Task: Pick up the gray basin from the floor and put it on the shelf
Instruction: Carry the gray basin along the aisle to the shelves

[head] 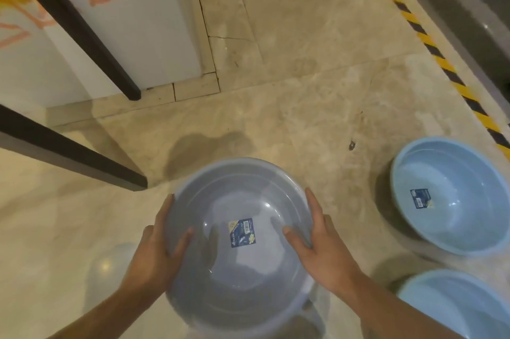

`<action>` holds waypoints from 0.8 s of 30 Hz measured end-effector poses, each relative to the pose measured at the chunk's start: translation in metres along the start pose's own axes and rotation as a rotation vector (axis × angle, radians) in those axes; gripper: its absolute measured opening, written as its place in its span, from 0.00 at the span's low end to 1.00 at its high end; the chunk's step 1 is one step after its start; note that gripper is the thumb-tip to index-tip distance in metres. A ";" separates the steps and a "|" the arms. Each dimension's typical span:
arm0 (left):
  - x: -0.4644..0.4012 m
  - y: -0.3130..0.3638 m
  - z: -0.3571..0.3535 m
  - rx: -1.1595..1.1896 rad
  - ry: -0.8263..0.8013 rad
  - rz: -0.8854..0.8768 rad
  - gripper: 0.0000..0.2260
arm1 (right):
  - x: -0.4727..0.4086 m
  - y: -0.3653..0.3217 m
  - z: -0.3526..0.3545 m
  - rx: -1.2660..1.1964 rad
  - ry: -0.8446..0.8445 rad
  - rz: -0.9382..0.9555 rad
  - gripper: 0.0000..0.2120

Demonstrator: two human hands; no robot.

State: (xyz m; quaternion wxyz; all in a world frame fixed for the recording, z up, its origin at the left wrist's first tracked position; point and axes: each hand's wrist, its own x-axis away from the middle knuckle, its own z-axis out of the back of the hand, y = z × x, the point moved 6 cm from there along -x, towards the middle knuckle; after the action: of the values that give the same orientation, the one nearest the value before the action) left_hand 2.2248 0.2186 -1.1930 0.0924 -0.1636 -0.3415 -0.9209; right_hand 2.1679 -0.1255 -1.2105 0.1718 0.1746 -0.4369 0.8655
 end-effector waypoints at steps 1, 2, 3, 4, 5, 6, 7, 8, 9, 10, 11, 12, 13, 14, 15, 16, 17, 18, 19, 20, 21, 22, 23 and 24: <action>-0.008 -0.008 -0.009 -0.016 0.010 -0.005 0.37 | -0.007 0.009 -0.009 0.021 -0.009 0.001 0.44; -0.015 -0.015 -0.018 -0.030 0.022 -0.003 0.37 | -0.014 0.016 -0.016 0.054 -0.011 0.014 0.44; -0.022 -0.023 -0.027 -0.044 0.033 0.002 0.37 | -0.021 0.022 -0.023 0.090 -0.019 0.028 0.45; -0.026 -0.031 -0.033 -0.063 0.040 0.011 0.37 | -0.025 0.028 -0.031 0.125 -0.036 0.037 0.45; -0.031 -0.035 -0.037 -0.083 0.056 0.004 0.38 | -0.030 0.032 -0.036 0.160 -0.046 0.050 0.46; -0.034 -0.039 -0.039 -0.107 0.069 -0.013 0.38 | -0.033 0.035 -0.041 0.198 -0.048 0.064 0.46; -0.038 -0.045 -0.041 -0.125 0.072 -0.027 0.37 | -0.035 0.036 -0.044 0.245 -0.042 0.081 0.47; -0.041 -0.047 -0.042 -0.145 0.074 -0.046 0.37 | -0.039 0.036 -0.046 0.303 -0.028 0.107 0.47; -0.044 -0.050 -0.042 -0.176 0.067 -0.060 0.37 | -0.041 0.036 -0.048 0.363 -0.017 0.128 0.48; -0.046 -0.053 -0.043 -0.213 0.061 -0.073 0.37 | -0.043 0.035 -0.050 0.418 -0.011 0.138 0.48; -0.047 -0.055 -0.044 -0.255 0.054 -0.083 0.37 | -0.044 0.035 -0.051 0.462 -0.006 0.140 0.48; -0.048 -0.054 -0.045 -0.302 0.049 -0.091 0.38 | -0.046 0.036 -0.051 0.496 -0.006 0.137 0.49; -0.048 -0.051 -0.045 -0.363 0.042 -0.088 0.38 | -0.047 0.036 -0.050 0.522 -0.011 0.127 0.49; -0.047 -0.048 -0.044 -0.425 0.057 -0.100 0.39 | -0.048 0.035 -0.050 0.543 -0.016 0.122 0.50; -0.045 -0.042 -0.043 -0.474 0.085 -0.142 0.39 | -0.048 0.034 -0.050 0.556 -0.018 0.128 0.50; -0.044 -0.037 -0.042 -0.496 0.096 -0.192 0.39 | -0.049 0.033 -0.051 0.564 -0.021 0.134 0.50; -0.043 -0.035 -0.041 -0.480 0.090 -0.223 0.39 | -0.049 0.033 -0.050 0.576 -0.022 0.141 0.50; -0.043 -0.037 -0.041 -0.437 0.060 -0.225 0.38 | -0.048 0.032 -0.049 0.587 -0.019 0.145 0.50; -0.044 -0.040 -0.041 -0.404 0.018 -0.191 0.39 | -0.047 0.032 -0.049 0.578 -0.016 0.141 0.50; -0.044 -0.042 -0.043 -0.389 -0.020 -0.169 0.40 | -0.045 0.033 -0.049 0.547 -0.018 0.134 0.49; -0.045 -0.046 -0.044 -0.392 -0.039 -0.151 0.40 | -0.043 0.034 -0.051 0.501 -0.023 0.128 0.49; -0.046 -0.048 -0.045 -0.396 -0.044 -0.136 0.40 | -0.041 0.035 -0.053 0.452 -0.025 0.123 0.49; -0.046 -0.050 -0.046 -0.366 -0.045 -0.111 0.39 | -0.040 0.037 -0.055 0.394 -0.022 0.117 0.49; -0.048 -0.051 -0.047 -0.306 -0.044 -0.106 0.37 | -0.040 0.038 -0.056 0.319 -0.015 0.108 0.48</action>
State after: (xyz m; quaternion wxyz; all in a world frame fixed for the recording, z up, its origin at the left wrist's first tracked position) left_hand 2.2439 0.2287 -1.2746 0.0102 -0.1777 -0.2075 -0.9619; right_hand 2.1777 -0.1069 -1.2866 0.0917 0.1824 -0.3039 0.9306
